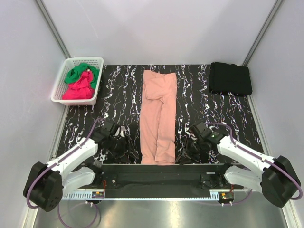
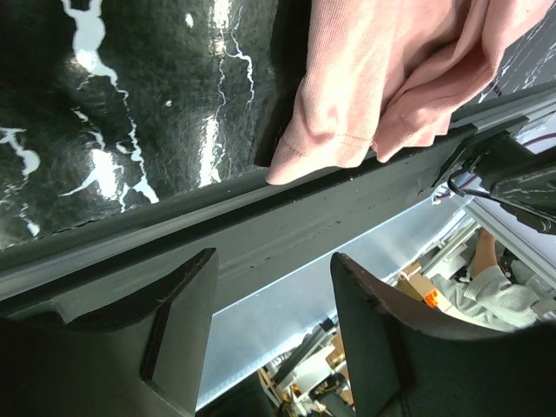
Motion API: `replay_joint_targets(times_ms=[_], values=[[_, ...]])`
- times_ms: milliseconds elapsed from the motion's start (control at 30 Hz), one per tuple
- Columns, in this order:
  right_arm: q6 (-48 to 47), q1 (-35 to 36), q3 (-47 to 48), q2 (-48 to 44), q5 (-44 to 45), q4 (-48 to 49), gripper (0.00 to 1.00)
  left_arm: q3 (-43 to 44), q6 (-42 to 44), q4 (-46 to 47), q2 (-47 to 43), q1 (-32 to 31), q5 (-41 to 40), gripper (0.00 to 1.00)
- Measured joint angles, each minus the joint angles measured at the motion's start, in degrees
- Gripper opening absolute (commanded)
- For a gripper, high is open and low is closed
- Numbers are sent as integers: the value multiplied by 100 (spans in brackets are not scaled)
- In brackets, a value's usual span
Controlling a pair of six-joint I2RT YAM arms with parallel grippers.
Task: Fold and stack the t-shirts
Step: Fold the tshirt
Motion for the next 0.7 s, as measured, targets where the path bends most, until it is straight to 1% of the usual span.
replay_joint_targets(times_ms=[167,200,267,367,433,533,700], values=[[251,22,-474,-13,-13,651,39,0,-57,197,136,-24,173,59],[330,22,-640,-66,-7,785,41,0,-63,243,142,-24,203,59],[496,22,-955,-352,11,979,43,-9,-105,378,144,-24,273,60],[728,24,-1300,-833,7,1351,42,-199,-317,898,136,-24,538,59],[820,24,-1499,-931,-9,1622,42,-398,-466,1198,175,-24,723,59],[914,24,-1725,-914,-39,1746,43,-549,-570,1388,299,-26,876,59],[940,26,-1740,-717,-46,2002,44,-645,-634,1613,356,-31,999,59]])
